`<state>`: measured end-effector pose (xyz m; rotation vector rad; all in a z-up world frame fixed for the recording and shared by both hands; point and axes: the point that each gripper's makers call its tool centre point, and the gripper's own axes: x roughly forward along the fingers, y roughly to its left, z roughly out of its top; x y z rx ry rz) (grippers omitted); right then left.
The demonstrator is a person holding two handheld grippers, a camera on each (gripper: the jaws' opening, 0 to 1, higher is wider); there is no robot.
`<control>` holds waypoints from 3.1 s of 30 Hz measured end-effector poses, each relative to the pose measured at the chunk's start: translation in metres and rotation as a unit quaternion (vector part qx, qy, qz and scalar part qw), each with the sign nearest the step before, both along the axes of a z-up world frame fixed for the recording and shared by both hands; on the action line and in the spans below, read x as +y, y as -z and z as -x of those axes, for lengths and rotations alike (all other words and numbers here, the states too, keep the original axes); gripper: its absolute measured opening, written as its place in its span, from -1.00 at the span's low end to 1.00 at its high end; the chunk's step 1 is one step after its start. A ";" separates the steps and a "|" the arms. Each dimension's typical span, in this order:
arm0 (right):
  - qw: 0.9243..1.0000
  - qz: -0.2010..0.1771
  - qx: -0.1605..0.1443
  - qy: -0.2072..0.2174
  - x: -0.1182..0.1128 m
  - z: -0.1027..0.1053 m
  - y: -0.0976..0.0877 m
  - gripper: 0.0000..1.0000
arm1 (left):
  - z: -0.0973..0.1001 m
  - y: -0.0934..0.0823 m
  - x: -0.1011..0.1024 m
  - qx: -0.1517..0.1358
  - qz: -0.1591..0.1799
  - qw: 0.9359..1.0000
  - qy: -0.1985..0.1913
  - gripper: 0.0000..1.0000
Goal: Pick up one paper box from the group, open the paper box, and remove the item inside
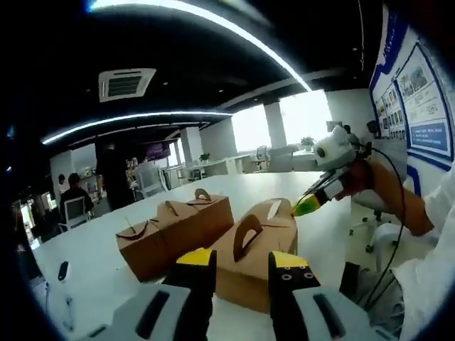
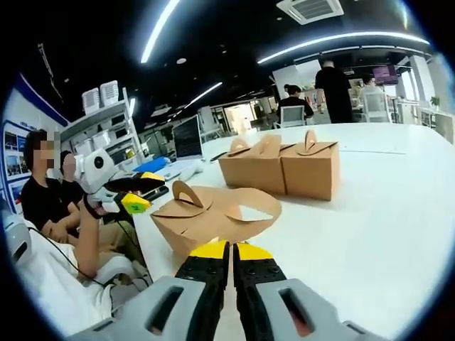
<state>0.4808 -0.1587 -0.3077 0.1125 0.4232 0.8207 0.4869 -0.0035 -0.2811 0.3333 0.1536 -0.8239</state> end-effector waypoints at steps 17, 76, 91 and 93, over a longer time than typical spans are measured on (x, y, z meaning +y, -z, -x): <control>1.000 0.000 -0.002 0.000 0.001 0.004 -0.001 -0.91 | 0.004 0.003 -0.009 -0.018 -0.026 0.999 -0.001 -0.38; 1.000 0.003 -0.005 -0.009 0.004 0.009 -0.003 -0.92 | 0.014 0.005 -0.032 -0.214 -0.277 0.935 -0.062 -0.78; 1.000 0.003 -0.006 -0.012 0.004 0.007 -0.003 -0.92 | 0.013 0.011 -0.032 -0.189 -0.257 0.946 -0.062 -0.92; 1.000 0.003 -0.006 -0.012 0.004 0.007 -0.003 -0.92 | 0.013 0.011 -0.032 -0.189 -0.253 0.947 -0.062 -0.93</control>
